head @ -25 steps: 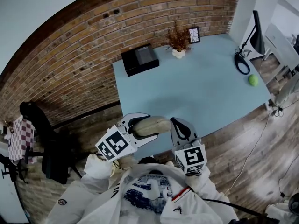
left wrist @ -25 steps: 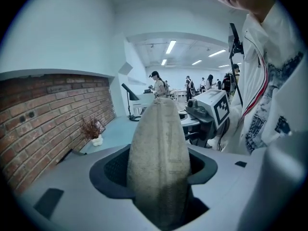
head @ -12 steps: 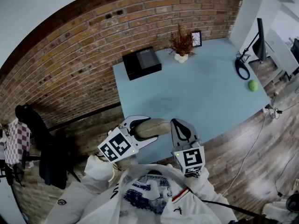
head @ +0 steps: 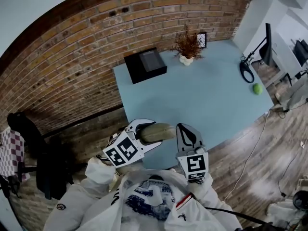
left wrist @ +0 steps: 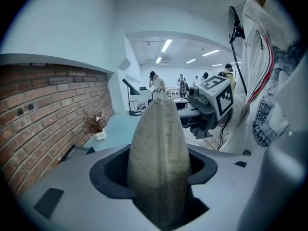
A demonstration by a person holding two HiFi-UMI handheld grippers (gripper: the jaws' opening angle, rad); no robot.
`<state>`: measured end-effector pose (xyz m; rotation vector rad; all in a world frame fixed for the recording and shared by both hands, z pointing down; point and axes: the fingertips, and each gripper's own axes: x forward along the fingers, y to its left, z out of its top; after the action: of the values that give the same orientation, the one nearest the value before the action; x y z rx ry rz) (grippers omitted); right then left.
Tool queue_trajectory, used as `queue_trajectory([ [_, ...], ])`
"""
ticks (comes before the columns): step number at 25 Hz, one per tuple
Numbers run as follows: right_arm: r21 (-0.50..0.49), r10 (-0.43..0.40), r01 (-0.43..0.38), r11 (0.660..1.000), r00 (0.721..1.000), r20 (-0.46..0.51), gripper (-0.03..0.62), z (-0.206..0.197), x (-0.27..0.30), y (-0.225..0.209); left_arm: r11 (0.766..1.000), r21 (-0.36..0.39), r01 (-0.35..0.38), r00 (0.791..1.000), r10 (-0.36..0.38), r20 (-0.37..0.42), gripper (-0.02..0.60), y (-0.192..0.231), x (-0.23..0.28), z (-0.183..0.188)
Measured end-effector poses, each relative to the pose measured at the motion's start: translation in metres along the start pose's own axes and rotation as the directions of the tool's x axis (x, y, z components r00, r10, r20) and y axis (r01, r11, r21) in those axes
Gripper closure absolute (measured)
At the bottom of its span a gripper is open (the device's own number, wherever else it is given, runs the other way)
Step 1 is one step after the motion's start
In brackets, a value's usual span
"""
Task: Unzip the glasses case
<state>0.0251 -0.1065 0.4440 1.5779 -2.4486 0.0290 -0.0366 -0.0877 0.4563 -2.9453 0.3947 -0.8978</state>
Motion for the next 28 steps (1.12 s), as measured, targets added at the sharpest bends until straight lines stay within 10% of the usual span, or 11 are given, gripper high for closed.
queue_trajectory([
  [28, -0.328, -0.174, 0.134, 0.935, 0.980, -0.095, 0.577, -0.015, 0.045, 0.014, 0.990, 0.124, 0.067, 0.982, -0.043, -0.186, 0.291, 0.040, 0.018, -0.063],
])
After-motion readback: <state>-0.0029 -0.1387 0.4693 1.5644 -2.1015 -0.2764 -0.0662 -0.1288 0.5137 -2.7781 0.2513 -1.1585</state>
